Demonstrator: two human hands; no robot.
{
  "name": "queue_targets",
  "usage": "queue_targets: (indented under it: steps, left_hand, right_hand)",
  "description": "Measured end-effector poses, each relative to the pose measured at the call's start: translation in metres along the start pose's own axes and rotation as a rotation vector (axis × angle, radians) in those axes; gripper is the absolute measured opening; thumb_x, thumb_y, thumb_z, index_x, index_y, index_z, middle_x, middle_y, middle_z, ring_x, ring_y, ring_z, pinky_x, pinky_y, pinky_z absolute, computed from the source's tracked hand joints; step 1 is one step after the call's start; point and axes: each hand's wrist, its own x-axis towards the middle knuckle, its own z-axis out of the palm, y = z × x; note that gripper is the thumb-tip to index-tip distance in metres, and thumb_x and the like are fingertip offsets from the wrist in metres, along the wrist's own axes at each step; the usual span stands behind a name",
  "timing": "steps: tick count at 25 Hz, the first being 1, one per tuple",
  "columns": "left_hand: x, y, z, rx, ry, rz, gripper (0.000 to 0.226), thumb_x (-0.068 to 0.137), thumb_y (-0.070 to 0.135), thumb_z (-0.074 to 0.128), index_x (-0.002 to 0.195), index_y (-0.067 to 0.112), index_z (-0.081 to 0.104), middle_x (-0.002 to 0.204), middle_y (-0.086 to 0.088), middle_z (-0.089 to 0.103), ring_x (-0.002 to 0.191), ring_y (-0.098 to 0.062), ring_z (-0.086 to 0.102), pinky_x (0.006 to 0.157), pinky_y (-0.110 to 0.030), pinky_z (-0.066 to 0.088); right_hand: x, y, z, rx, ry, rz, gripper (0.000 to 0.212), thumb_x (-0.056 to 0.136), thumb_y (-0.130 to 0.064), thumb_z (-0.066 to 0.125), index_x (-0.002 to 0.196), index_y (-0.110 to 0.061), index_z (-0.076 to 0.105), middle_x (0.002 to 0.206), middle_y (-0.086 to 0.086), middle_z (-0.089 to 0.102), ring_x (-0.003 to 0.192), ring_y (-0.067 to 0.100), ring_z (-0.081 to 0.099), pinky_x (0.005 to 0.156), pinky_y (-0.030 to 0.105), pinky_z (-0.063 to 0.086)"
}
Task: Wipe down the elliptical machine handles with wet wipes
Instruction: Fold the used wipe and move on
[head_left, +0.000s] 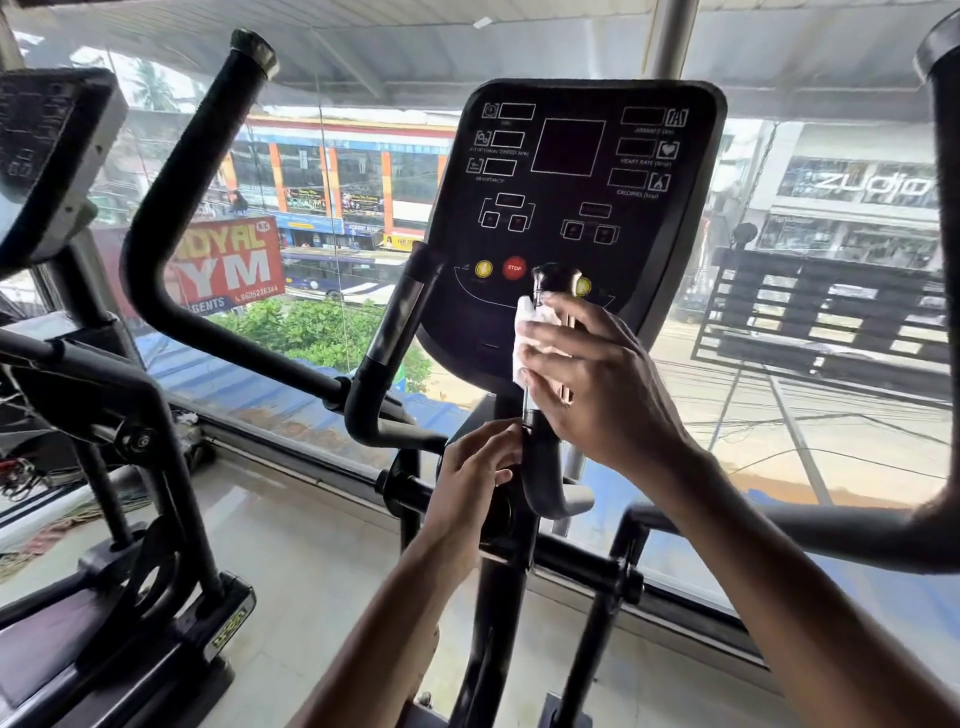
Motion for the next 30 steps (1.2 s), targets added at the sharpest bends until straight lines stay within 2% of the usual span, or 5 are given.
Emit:
queue_targets:
  steps: [2,5,12,24,30]
  left_hand:
    - [-0.001,-0.002,-0.003,-0.055,-0.003,-0.025,0.023,0.093,0.031,0.059,0.089,0.025,0.081,0.099,-0.004,0.079,0.098,-0.014,0.071,0.096,-0.041,0.045]
    - [-0.002,-0.003,-0.006,-0.146,-0.011,-0.068,0.037,0.102,0.022,0.048,0.088,0.024,0.083,0.104,-0.006,0.079,0.101,-0.017,0.070,0.108,-0.048,0.041]
    - [0.005,-0.001,-0.016,-0.217,-0.089,-0.164,0.046,0.106,0.040,0.041,0.097,0.016,0.079,0.103,-0.006,0.078,0.101,-0.020,0.068,0.106,-0.046,0.041]
    - [0.008,0.028,-0.006,0.195,-0.149,0.109,0.023,0.095,0.014,0.070,0.111,-0.002,0.072,0.095,-0.013,0.077,0.085,-0.019,0.073,0.072,-0.021,0.056]
    - [0.005,0.041,-0.001,0.205,-0.107,0.040,0.007,0.094,0.010,0.071,0.100,0.011,0.075,0.084,-0.002,0.079,0.078,-0.015,0.077,0.068,-0.023,0.058]
  right_hand:
    - [-0.015,-0.003,-0.003,0.032,-0.018,-0.088,0.018,0.099,-0.021,0.069,0.097,-0.010,0.083,0.120,-0.002,0.076,0.127,0.026,0.061,0.102,0.044,0.052]
    - [-0.015,-0.005,0.000,0.052,0.074,0.057,0.016,0.099,-0.020,0.070,0.099,-0.010,0.083,0.121,-0.004,0.076,0.116,0.026,0.064,0.095,0.045,0.054]
    - [-0.046,-0.024,-0.002,0.039,0.024,0.030,0.016,0.099,-0.018,0.070,0.100,-0.007,0.082,0.121,0.000,0.076,0.107,0.027,0.066,0.089,0.045,0.056]
    - [-0.098,-0.089,0.020,0.065,0.278,0.482,0.016,0.095,-0.005,0.073,0.110,-0.009,0.079,0.109,0.007,0.071,0.100,0.017,0.064,0.100,0.013,0.044]
    - [-0.107,-0.103,0.032,0.137,0.385,0.583,0.013,0.092,-0.003,0.076,0.104,-0.008,0.079,0.100,0.007,0.072,0.090,0.020,0.066,0.086,0.028,0.055]
